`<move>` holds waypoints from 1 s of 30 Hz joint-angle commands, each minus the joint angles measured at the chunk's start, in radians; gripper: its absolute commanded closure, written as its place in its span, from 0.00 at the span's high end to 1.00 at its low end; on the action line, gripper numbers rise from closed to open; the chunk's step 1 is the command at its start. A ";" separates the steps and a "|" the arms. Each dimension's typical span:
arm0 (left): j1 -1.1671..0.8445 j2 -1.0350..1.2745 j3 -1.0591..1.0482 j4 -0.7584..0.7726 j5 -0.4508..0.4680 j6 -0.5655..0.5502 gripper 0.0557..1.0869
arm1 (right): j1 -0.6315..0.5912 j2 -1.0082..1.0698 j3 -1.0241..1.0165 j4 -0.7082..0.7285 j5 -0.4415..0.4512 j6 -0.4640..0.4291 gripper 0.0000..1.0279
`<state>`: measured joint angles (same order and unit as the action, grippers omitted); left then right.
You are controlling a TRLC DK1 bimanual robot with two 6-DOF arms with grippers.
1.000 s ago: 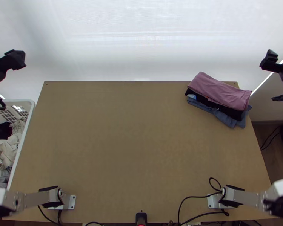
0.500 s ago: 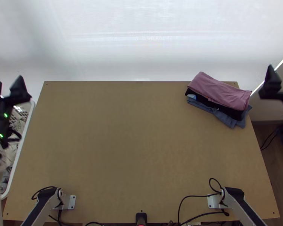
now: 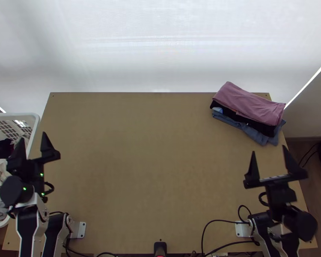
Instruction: Fold the t-shirt
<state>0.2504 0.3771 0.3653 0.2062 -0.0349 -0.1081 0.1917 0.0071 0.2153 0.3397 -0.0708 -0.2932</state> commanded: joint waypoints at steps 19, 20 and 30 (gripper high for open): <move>-0.119 -0.377 -0.367 -0.176 -0.008 0.035 0.96 | -0.049 -0.009 -0.206 -0.355 0.086 0.177 0.96; -0.117 -0.377 -0.362 -0.208 -0.007 0.041 0.96 | -0.049 -0.009 -0.206 -0.354 0.086 0.177 0.96; -0.049 -0.377 -0.362 -0.208 0.003 0.048 0.96 | -0.047 -0.009 -0.206 -0.355 0.086 0.177 0.96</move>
<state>0.1928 0.0055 0.0395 0.0204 -0.0345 -0.0738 0.1482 0.0051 0.0139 0.0055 0.0051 -0.1303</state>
